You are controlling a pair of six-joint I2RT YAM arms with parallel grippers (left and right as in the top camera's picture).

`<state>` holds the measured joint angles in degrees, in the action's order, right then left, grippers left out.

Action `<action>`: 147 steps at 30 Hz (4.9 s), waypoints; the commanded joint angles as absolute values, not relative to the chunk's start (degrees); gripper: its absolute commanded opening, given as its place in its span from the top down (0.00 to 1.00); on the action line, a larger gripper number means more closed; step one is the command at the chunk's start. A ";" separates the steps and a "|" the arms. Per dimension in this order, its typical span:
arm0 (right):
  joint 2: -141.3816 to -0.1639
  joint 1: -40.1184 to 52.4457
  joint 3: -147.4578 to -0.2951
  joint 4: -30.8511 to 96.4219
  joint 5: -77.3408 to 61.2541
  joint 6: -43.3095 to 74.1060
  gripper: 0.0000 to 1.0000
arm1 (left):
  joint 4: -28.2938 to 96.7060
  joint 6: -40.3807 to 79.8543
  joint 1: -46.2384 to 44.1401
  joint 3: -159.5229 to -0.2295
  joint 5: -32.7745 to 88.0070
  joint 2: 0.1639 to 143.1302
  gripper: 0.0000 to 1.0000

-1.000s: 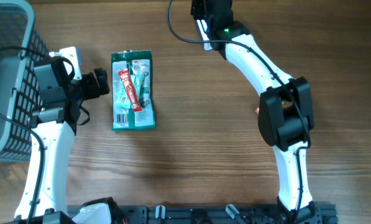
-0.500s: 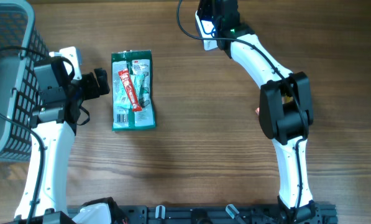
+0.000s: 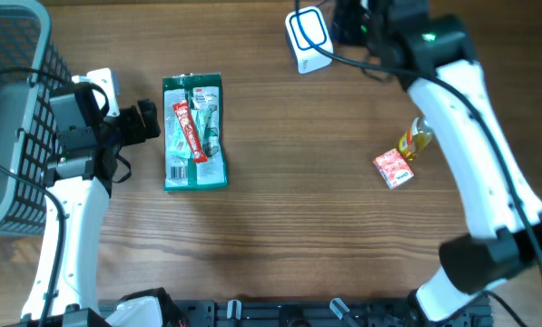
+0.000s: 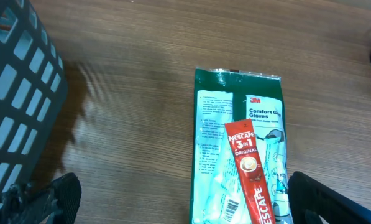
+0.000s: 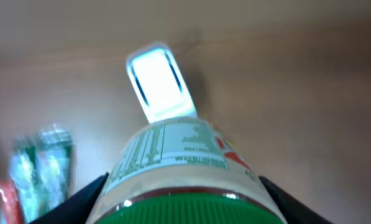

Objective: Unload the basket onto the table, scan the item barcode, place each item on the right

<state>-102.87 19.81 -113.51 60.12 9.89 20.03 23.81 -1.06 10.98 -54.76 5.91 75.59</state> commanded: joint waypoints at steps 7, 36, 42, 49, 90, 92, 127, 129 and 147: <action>-106.32 19.97 -93.10 67.68 6.04 19.53 0.86 | 23.68 -1.50 11.25 -55.20 6.15 75.77 0.00; -106.48 24.82 -91.09 52.62 -10.11 20.36 0.96 | 23.68 -1.50 11.25 -55.20 6.15 75.77 0.00; -106.52 30.02 -79.40 43.88 -3.22 26.13 0.96 | 23.68 -1.50 11.25 -55.20 6.15 75.77 0.00; -106.52 30.09 -75.20 46.06 12.32 26.06 0.92 | 23.68 -1.50 11.25 -55.20 6.15 75.77 0.00; -118.89 47.72 -84.73 12.32 -14.92 26.15 0.56 | 23.68 -1.50 11.25 -55.20 6.15 75.77 0.00; -120.55 47.72 -84.73 11.55 -14.92 26.13 0.54 | 23.68 -1.50 11.25 -55.20 6.15 75.77 0.00; -126.76 47.33 -84.73 7.79 -18.13 33.15 0.82 | 23.68 -1.50 11.25 -55.20 6.15 75.77 0.00; -126.76 47.31 -84.73 7.73 -18.11 33.10 0.96 | 23.68 -1.50 11.25 -55.20 6.15 75.77 0.00; -116.46 46.09 -84.73 33.93 4.16 11.99 0.96 | 23.68 -1.50 11.25 -55.20 6.15 75.77 0.00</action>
